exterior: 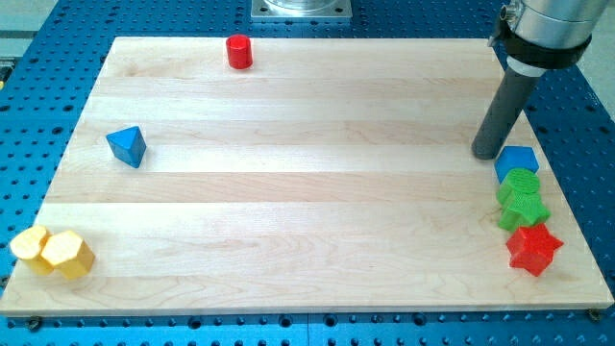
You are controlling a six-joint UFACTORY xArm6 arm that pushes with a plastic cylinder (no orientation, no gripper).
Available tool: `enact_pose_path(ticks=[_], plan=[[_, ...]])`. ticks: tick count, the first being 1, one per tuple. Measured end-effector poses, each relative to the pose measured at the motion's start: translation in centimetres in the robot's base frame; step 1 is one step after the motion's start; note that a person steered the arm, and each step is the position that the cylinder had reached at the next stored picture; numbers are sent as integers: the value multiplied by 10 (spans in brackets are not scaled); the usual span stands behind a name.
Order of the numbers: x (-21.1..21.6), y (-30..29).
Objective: Adjust the blue cube and red star in a vertical line
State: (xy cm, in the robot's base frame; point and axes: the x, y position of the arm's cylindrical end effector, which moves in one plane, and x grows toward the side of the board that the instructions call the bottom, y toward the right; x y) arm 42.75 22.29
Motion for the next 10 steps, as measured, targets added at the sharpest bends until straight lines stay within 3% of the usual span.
enact_pose_path(ticks=[1, 2, 3, 7, 8, 9, 10], plan=[[30, -37], [94, -61], [109, -42], [109, -5], [107, -36], [118, -77], [156, -60]])
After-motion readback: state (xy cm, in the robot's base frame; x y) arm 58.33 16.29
